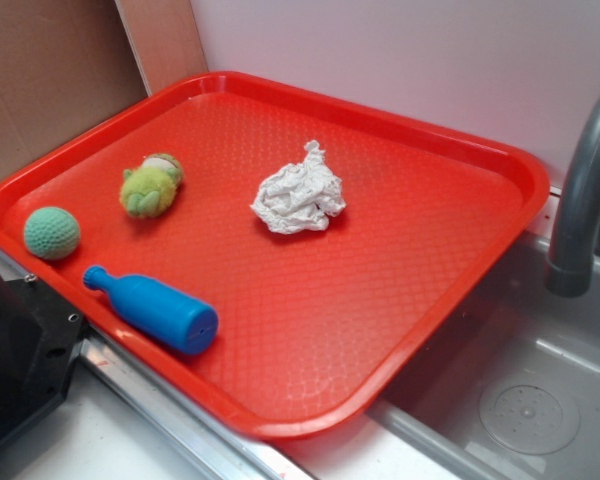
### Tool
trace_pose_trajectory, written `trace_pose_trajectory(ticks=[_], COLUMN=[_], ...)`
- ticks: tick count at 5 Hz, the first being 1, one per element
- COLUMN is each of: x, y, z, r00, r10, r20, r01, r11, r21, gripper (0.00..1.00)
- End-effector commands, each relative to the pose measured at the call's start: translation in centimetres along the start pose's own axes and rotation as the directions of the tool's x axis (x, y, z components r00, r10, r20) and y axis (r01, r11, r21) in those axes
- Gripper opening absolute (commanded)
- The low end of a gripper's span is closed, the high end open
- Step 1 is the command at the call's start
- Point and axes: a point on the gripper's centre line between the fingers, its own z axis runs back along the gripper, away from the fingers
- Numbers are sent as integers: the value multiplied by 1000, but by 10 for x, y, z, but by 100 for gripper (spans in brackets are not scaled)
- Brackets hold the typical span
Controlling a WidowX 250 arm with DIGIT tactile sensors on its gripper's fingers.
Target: Grab the white paper.
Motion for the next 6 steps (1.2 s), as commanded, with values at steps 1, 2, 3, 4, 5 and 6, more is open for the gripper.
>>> trace_pose_trajectory(ticks=[1, 2, 3, 4, 5, 6], x=[0, 37, 71, 95, 120, 123], y=[0, 8, -11, -31, -43, -65], z=[0, -54, -109, -142, -186, -211], r00=[1000, 986, 942, 888, 881, 838], r10=[0, -163, -334, -460, -473, -543], r20=[0, -41, -37, -17, -18, -62], r01=[0, 160, 332, 459, 469, 532], r11=[1000, 984, 942, 888, 877, 836], r21=[0, -84, -51, -32, -100, -133], gripper=[100, 100, 100, 100, 100, 100])
